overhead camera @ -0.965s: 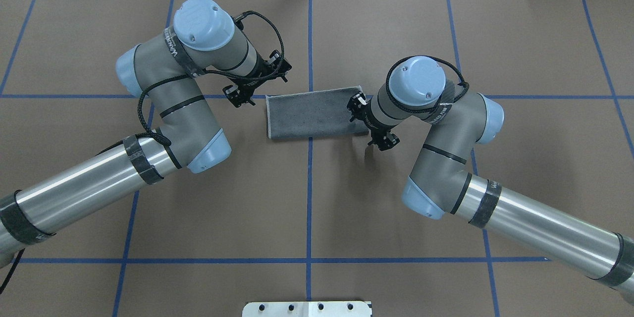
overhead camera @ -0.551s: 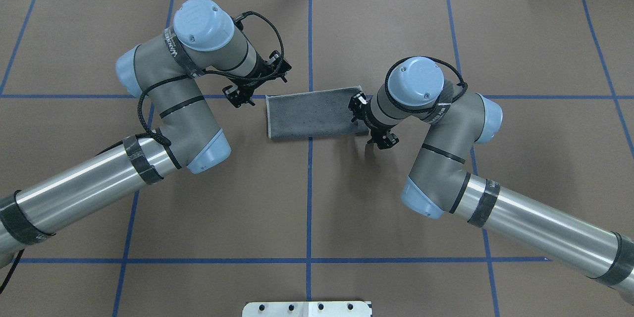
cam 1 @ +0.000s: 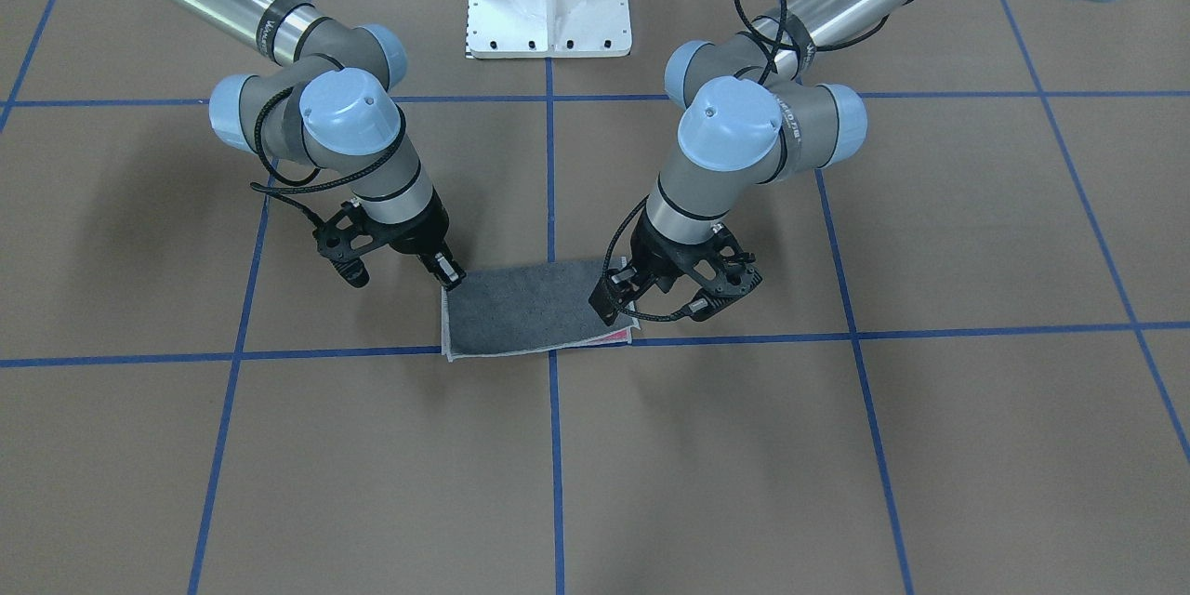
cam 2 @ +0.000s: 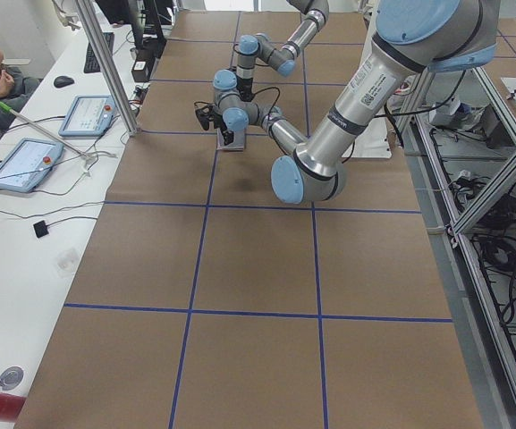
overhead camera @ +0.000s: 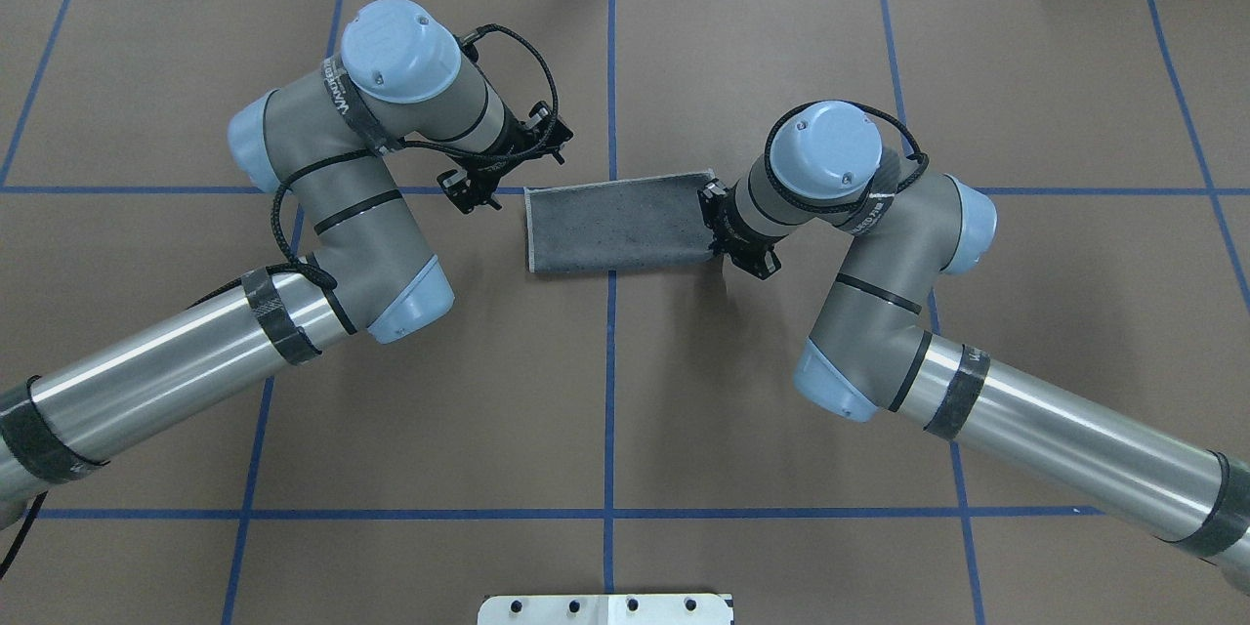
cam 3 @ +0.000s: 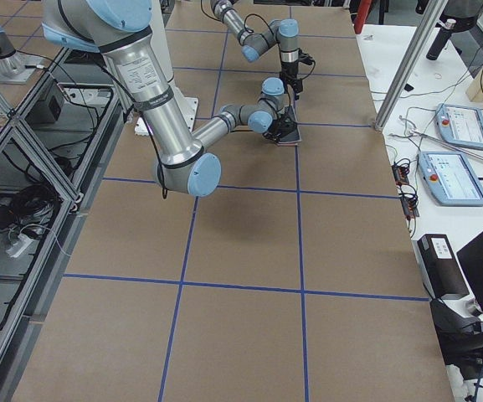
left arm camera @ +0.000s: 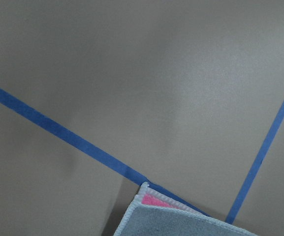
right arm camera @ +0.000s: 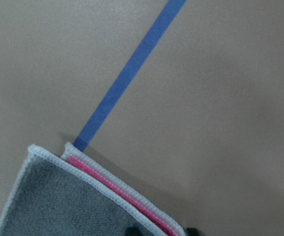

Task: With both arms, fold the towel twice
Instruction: 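Grasp the folded towel's end nearest the right gripper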

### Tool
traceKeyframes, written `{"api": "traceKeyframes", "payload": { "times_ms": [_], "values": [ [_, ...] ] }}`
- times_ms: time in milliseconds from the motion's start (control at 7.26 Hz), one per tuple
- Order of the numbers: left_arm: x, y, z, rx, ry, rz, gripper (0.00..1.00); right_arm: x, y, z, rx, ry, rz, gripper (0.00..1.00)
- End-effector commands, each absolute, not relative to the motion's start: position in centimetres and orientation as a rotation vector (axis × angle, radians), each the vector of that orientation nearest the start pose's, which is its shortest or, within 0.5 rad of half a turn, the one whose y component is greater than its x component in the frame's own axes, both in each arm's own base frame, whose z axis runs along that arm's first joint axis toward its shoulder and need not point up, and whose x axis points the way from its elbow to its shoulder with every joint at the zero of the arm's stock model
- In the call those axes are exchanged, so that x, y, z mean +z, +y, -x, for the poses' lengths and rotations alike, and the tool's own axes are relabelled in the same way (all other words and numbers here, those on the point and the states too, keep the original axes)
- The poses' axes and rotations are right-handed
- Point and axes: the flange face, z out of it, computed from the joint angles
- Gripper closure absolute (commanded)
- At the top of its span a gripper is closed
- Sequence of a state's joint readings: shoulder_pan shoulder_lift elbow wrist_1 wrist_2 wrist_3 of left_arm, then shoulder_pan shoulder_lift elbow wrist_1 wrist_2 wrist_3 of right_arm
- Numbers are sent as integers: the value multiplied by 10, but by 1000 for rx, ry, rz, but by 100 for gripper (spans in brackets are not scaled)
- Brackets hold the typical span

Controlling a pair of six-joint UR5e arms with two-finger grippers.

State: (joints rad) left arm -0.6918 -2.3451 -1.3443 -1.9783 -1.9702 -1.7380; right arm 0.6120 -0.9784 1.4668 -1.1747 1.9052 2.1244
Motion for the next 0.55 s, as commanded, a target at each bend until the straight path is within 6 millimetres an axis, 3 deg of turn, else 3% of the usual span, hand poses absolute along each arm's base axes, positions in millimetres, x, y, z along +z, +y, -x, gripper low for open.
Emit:
{"api": "traceKeyframes", "payload": {
  "times_ms": [0, 138, 276, 413],
  "values": [
    [235, -561, -528, -594, 1019, 113, 0, 306, -493, 525, 920, -939, 295, 100],
    [233, -560, -528, -591, 1021, 113, 0, 288, -486, 508, 920, -974, 298, 100],
    [231, -560, -526, -590, 1024, 114, 0, 284, -463, 492, 924, -950, 315, 100],
    [229, -559, -524, -590, 1029, 112, 0, 271, -430, 490, 922, -959, 354, 100]
  ]
}}
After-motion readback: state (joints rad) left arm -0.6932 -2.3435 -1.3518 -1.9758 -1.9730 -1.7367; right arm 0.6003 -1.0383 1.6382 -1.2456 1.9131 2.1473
